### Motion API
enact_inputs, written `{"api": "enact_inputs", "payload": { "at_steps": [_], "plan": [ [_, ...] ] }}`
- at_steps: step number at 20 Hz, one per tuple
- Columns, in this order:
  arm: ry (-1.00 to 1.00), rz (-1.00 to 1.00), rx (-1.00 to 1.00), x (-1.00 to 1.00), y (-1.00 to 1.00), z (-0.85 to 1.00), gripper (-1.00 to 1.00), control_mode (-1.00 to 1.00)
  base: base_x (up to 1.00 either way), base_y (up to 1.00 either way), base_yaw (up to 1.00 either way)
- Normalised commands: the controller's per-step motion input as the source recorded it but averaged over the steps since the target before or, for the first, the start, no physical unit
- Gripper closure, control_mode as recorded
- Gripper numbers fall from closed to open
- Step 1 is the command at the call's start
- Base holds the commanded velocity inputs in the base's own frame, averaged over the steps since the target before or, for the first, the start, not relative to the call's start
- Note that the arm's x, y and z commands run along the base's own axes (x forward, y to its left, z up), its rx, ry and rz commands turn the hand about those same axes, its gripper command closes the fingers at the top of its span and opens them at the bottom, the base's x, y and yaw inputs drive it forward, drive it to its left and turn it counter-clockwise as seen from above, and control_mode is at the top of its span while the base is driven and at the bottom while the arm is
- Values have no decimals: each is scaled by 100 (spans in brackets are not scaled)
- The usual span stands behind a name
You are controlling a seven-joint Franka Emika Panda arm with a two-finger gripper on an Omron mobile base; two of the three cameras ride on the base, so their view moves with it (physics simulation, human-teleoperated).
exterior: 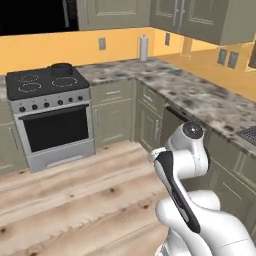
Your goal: Move the pot and pan from the stove into the sink.
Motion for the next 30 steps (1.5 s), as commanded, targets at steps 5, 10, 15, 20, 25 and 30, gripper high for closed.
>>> {"api": "enact_inputs", "payload": {
  "at_steps": [5, 10, 15, 20, 25, 30],
  "plan": [
    [0, 0, 0, 0, 0, 0, -100, 100, -7, -2, 41],
    [0, 0, 0, 0, 0, 0, -100, 100, -5, -6, 40],
    [0, 0, 0, 0, 0, 0, -100, 100, -9, -5, 26],
    [0, 0, 0, 0, 0, 0, -100, 100, 2, 0, 0],
    [0, 0, 0, 0, 0, 0, -100, 100, 47, -11, 0],
    [0, 0, 0, 0, 0, 0, -100, 100, 86, -6, 0]
  ]
}}
